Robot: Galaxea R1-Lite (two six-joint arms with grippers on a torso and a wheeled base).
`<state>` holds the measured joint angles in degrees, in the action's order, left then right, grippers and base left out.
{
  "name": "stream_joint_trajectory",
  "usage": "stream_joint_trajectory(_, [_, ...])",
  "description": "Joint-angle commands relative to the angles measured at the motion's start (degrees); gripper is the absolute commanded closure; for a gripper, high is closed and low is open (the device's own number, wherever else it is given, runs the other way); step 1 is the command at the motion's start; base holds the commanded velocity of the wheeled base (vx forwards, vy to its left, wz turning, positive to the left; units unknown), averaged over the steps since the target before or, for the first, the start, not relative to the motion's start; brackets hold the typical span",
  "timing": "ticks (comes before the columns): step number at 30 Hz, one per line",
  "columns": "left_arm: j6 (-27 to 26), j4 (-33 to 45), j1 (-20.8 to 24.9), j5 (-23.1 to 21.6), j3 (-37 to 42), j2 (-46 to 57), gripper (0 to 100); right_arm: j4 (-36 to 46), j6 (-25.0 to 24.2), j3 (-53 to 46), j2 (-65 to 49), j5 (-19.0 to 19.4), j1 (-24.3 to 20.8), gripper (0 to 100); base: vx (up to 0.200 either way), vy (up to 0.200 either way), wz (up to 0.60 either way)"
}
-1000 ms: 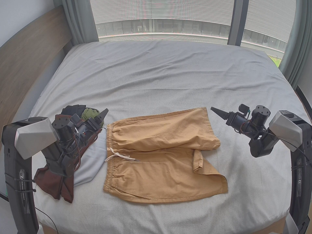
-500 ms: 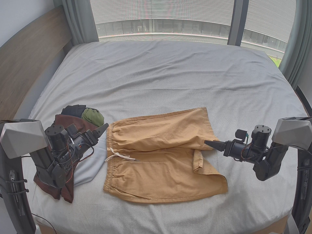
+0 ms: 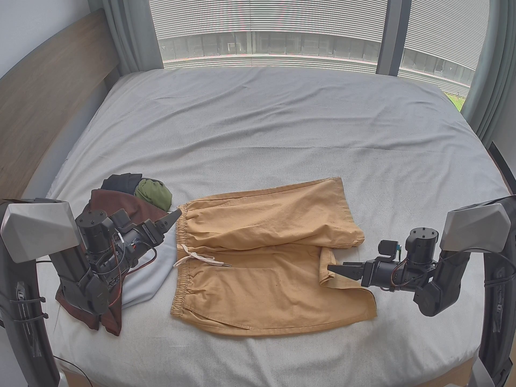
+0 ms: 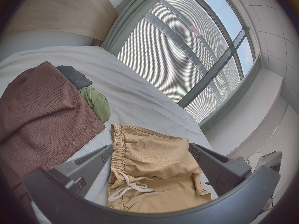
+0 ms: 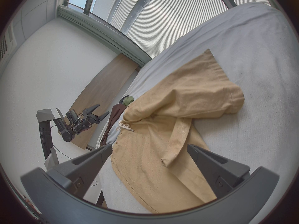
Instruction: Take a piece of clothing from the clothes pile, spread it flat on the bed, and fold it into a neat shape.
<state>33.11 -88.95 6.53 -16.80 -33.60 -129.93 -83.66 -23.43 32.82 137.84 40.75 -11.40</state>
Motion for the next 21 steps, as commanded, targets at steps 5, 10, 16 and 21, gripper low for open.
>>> stream_joint_trajectory(5, [0.0, -0.2, 0.1, 0.0, 0.1, -0.2, 0, 0.5, 0.1, -0.5, 2.0, 0.0, -0.9, 0, 0.0, 0.0, 0.0])
stream_joint_trajectory(10, [0.0, -0.2, 0.1, 0.0, 0.1, -0.2, 0, 0.5, 0.0, 0.6, 4.1, -1.4, -2.5, 0, 0.0, 0.0, 0.0])
stream_joint_trajectory(16, [0.0, -0.2, 0.0, 0.0, 0.1, -0.2, 0, 0.5, 0.0, 2.8, 5.9, -3.3, -3.3, 0, 0.0, 0.0, 0.0])
stream_joint_trajectory(21, [0.0, -0.2, 0.0, 0.0, 0.0, -0.2, 0, 0.3, 0.0, 3.6, 6.1, -4.3, -3.4, 0, 0.0, 0.0, 0.0])
